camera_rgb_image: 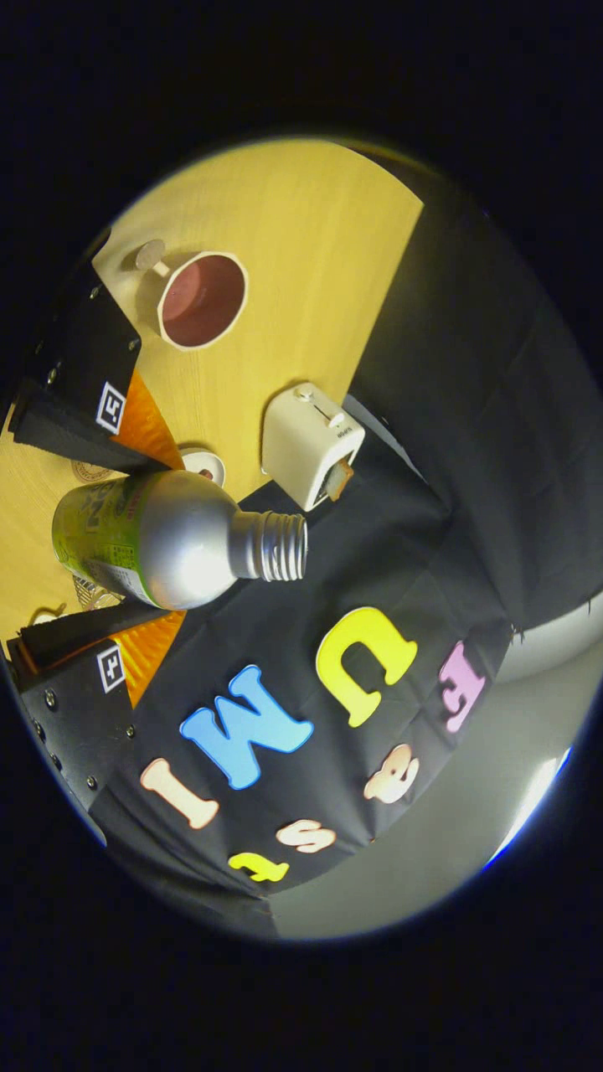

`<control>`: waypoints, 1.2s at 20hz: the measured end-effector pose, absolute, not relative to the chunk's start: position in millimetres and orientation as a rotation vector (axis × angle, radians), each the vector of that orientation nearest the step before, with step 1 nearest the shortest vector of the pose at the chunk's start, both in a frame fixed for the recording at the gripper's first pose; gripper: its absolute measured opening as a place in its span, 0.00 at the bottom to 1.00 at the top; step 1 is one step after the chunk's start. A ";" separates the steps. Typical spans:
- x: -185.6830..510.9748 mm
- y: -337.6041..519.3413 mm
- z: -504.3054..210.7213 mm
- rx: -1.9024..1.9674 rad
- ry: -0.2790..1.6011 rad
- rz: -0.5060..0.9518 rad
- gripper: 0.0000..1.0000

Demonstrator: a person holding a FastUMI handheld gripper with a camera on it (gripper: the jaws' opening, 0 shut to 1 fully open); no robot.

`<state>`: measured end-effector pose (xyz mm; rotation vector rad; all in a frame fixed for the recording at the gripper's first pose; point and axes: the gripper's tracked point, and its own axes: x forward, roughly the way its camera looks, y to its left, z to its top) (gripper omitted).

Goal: Take the bottle from table, then pour the juice into the cup, finally place the bottle on the coaster

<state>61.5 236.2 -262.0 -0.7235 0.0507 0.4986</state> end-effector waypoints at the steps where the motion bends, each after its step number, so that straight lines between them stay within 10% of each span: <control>1: 63.0 232.4 -259.7 -0.669 0.057 0.492 0.76; 24: 123.6 199.5 -292.3 0.072 0.271 0.424 0.76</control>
